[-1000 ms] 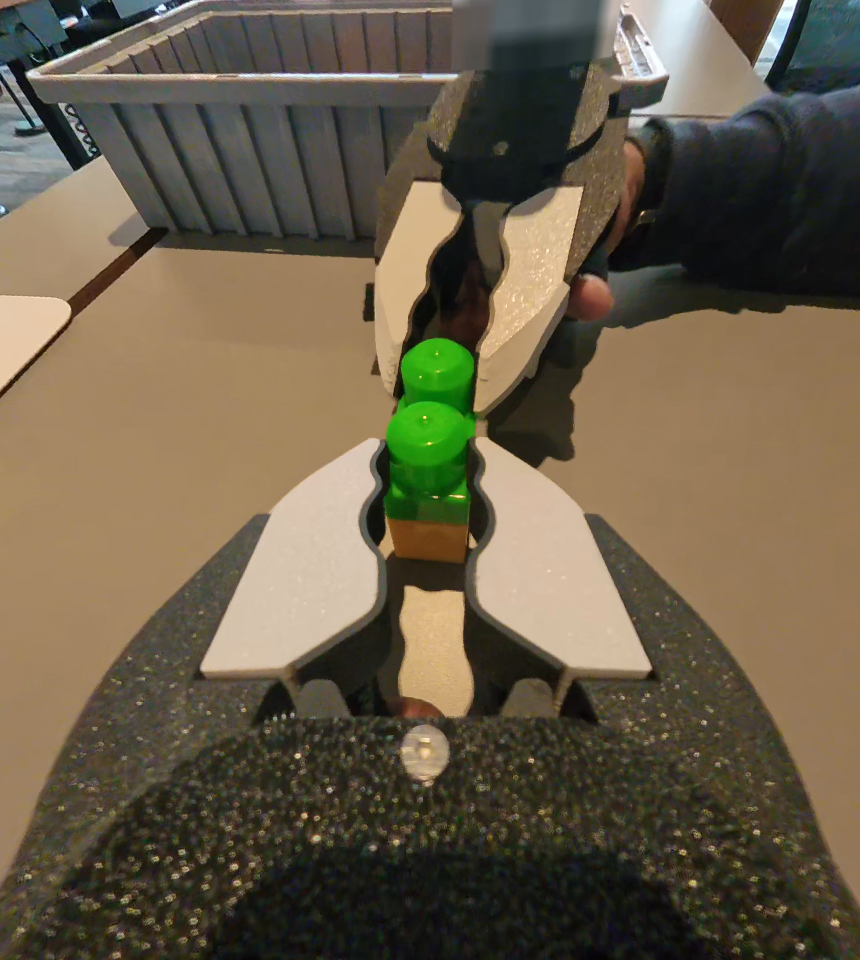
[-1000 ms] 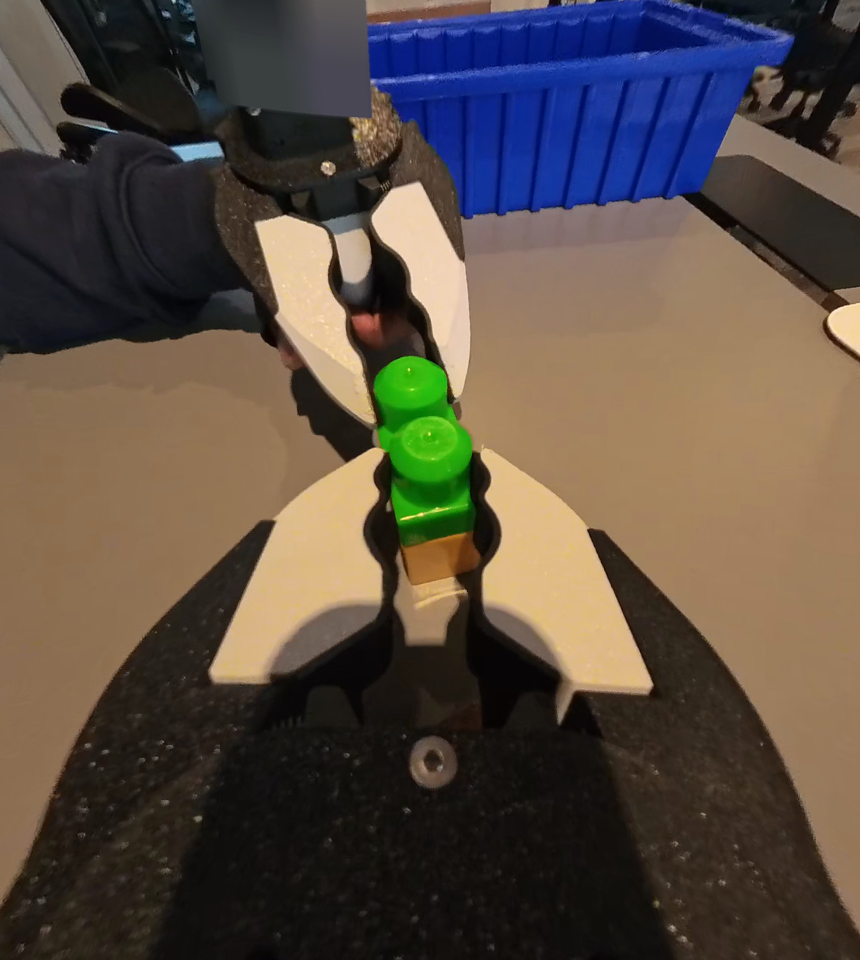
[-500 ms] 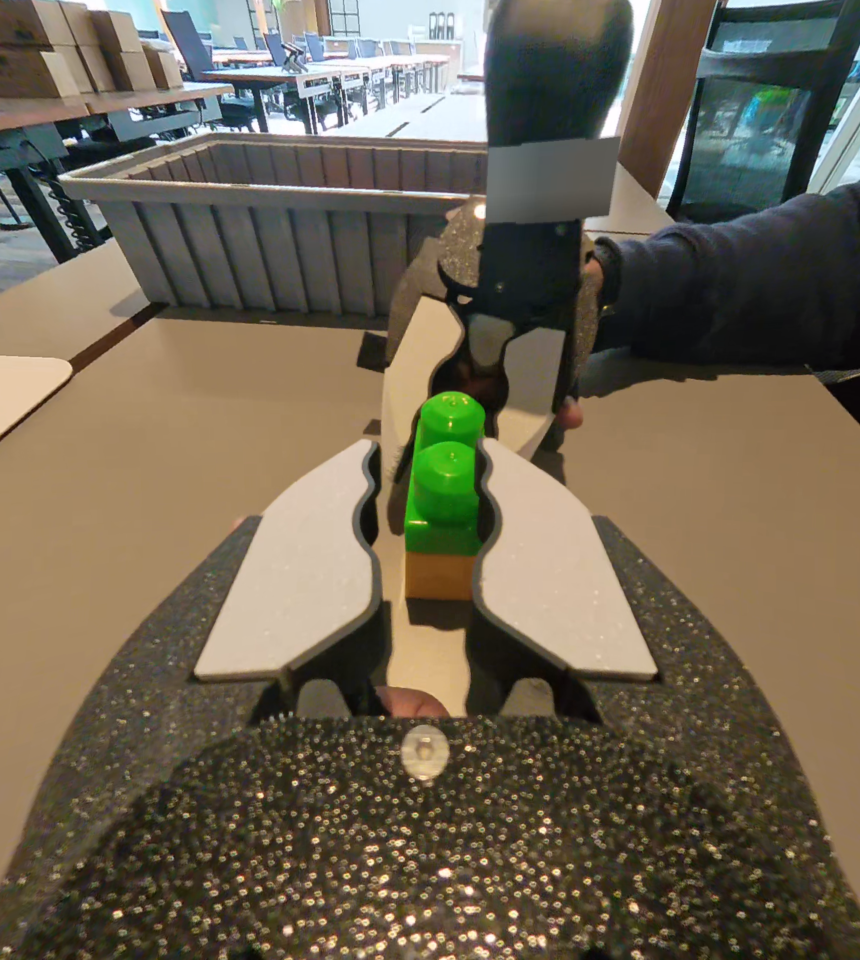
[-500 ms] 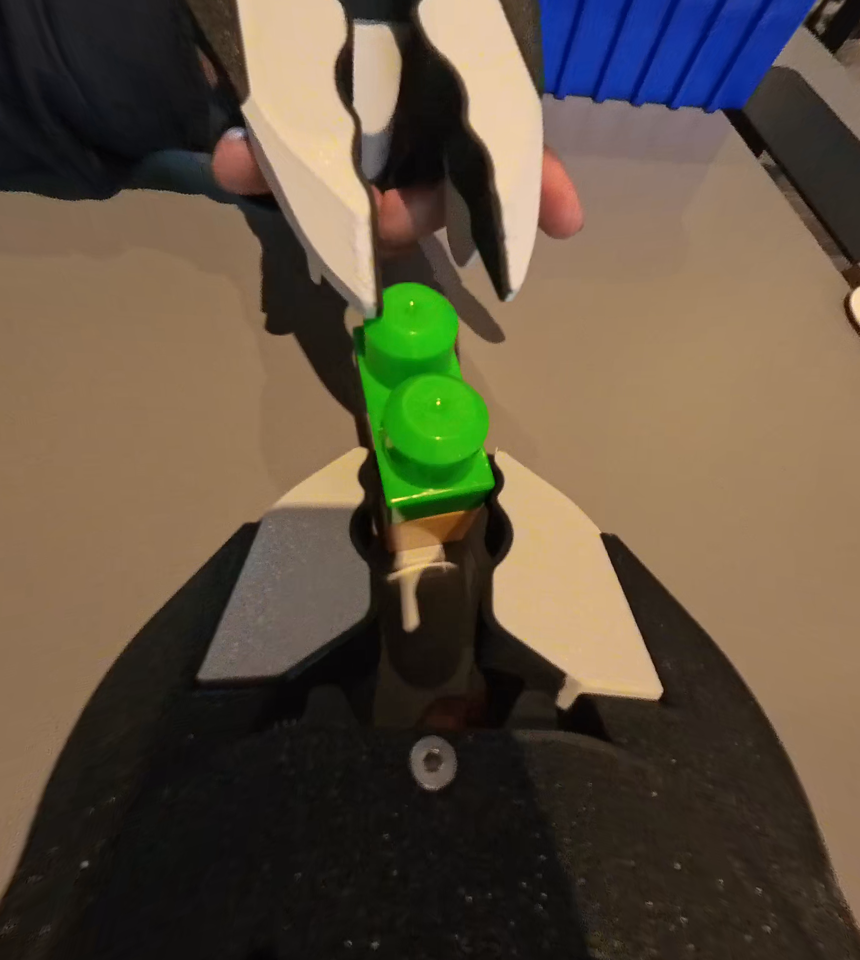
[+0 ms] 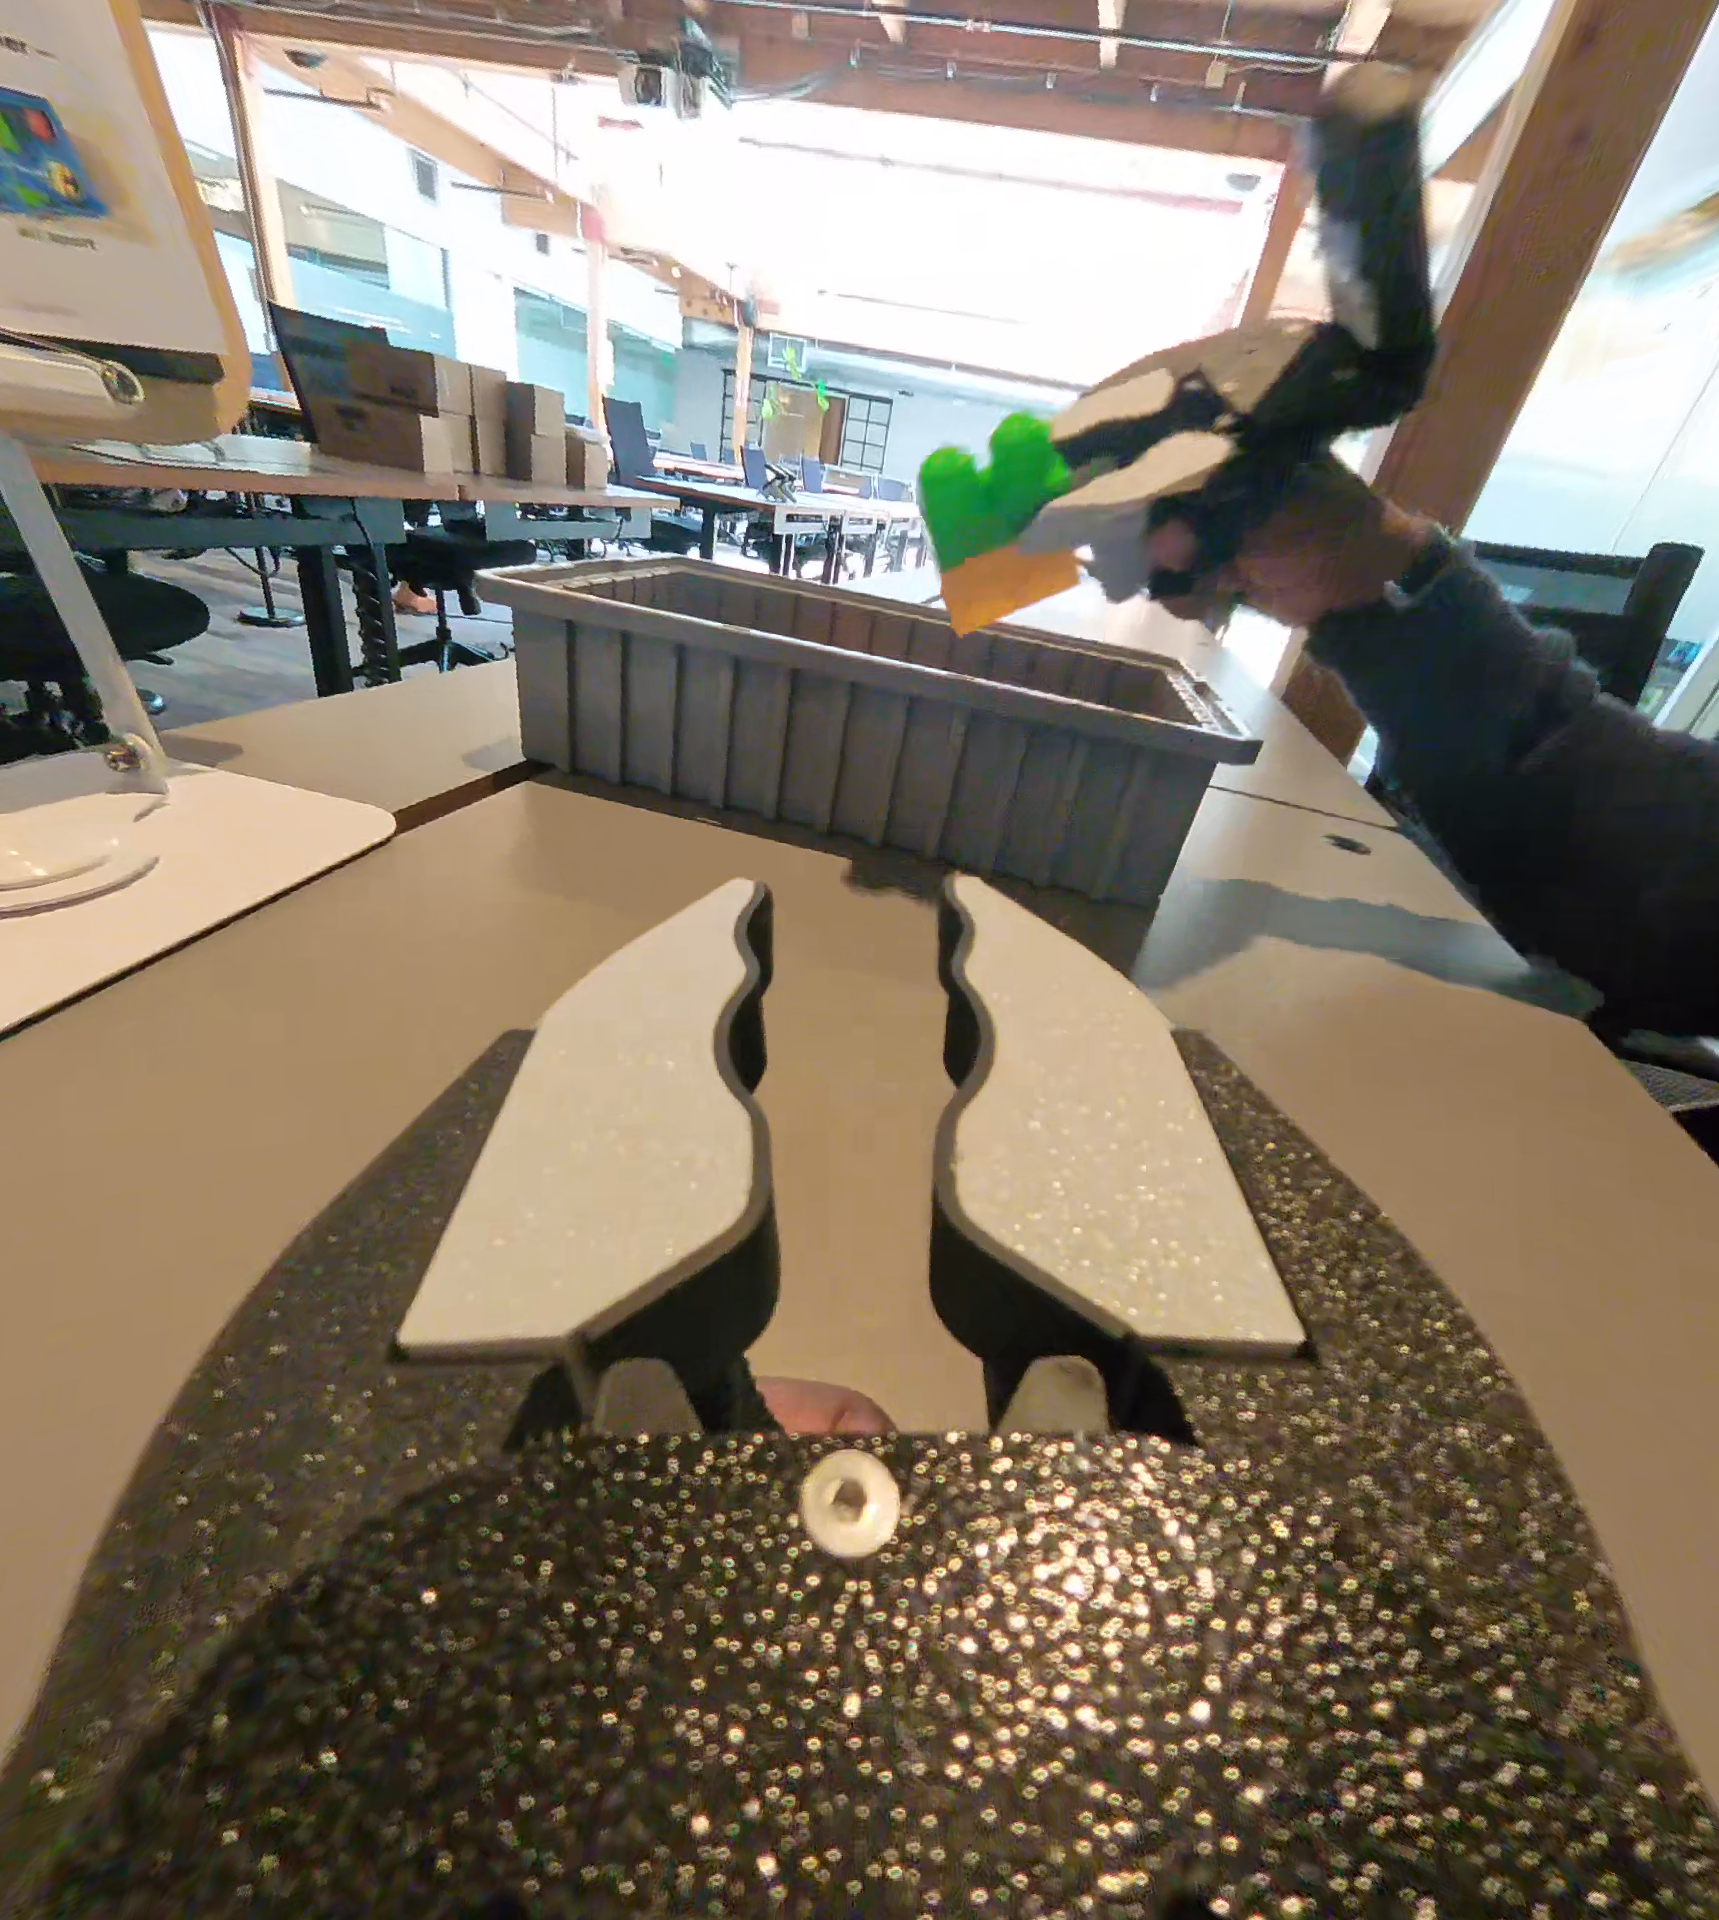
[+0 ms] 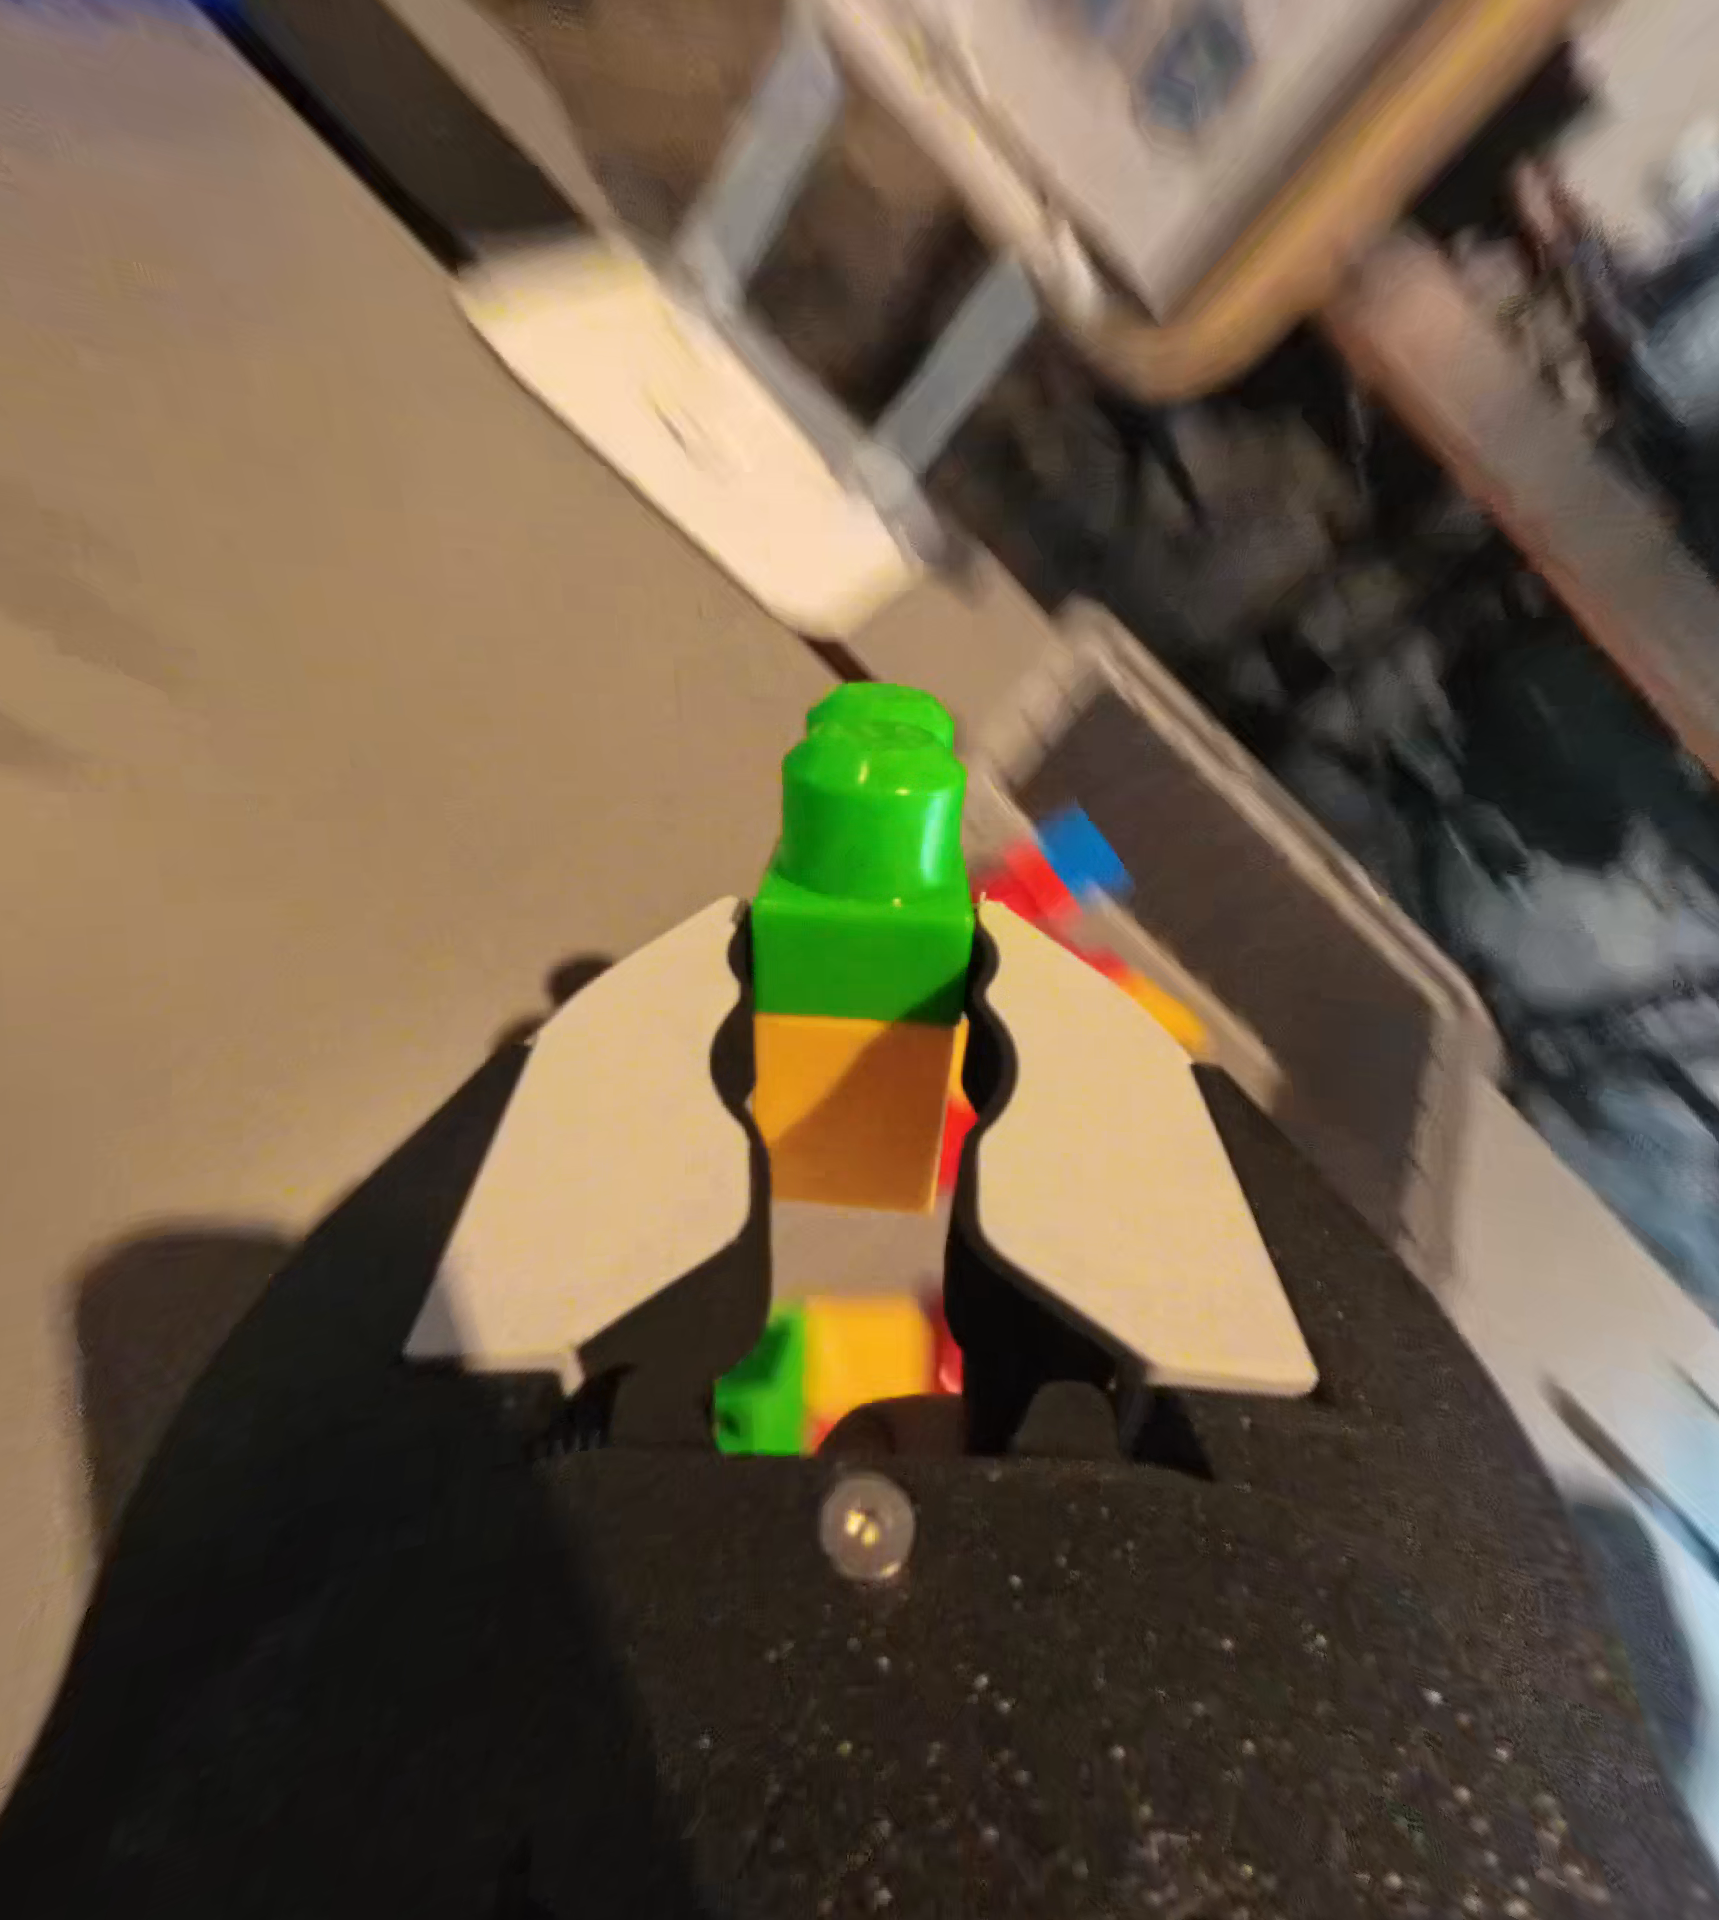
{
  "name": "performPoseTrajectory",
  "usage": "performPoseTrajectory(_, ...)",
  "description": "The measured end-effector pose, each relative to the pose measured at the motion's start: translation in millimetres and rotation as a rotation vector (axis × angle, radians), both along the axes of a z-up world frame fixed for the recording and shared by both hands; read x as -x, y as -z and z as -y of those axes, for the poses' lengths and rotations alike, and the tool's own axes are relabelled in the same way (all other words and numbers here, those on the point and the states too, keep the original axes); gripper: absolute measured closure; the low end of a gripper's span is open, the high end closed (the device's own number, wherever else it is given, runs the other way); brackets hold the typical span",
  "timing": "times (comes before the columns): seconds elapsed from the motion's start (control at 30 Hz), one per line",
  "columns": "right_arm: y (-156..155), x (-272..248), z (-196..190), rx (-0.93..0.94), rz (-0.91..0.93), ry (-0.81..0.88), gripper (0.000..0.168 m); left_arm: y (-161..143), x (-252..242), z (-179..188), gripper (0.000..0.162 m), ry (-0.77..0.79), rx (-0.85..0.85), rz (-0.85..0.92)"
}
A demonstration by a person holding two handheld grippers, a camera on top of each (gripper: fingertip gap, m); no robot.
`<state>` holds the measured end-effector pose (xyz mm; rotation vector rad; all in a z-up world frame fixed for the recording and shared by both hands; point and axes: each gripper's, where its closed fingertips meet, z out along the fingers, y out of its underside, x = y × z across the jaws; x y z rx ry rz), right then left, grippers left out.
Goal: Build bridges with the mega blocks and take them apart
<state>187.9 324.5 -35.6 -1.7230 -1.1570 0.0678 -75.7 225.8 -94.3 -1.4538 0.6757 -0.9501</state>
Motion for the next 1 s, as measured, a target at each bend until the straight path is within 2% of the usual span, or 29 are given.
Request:
performPoseTrajectory(0.1,39,-109,-56,0.051,0.307,0.322,0.131,4,-5,2,0.133,0.016,-0.002,-0.039)
performPoseTrajectory(0.2,69,-178,-86,0.107,0.491,0.487,0.131,7,-9,2,0.133,0.023,0.000,-0.075)
performPoseTrajectory(0.27,83,-196,-97,0.130,0.556,0.519,0.131,9,-11,2,0.133,0.017,-0.002,-0.090)
performPoseTrajectory(0.4,118,-201,-102,0.231,0.641,0.511,0.131,9,-11,2,0.134,-0.001,-0.020,-0.105)
performPoseTrajectory(0.5,128,-181,-98,0.297,0.524,0.454,0.127,9,-11,2,0.134,-0.009,-0.026,-0.109)
performPoseTrajectory(0.6,114,-161,-89,0.330,0.343,0.425,0.108,9,-11,2,0.134,-0.006,-0.024,-0.109)
performPoseTrajectory(0.7,92,-144,-68,0.295,0.276,0.385,0.095,10,-11,1,0.134,0.000,-0.012,-0.108)
performPoseTrajectory(0.83,62,-84,-6,0.208,0.280,0.174,0.094,15,-15,0,0.134,0.017,0.014,-0.137)
performPoseTrajectory(0.93,45,-5,56,0.158,0.221,-0.063,0.100,22,-20,-1,0.134,0.022,0.027,-0.197)
performPoseTrajectory(1.0,45,51,97,0.124,0.191,-0.211,0.105,28,-24,-2,0.134,0.002,0.013,-0.256)
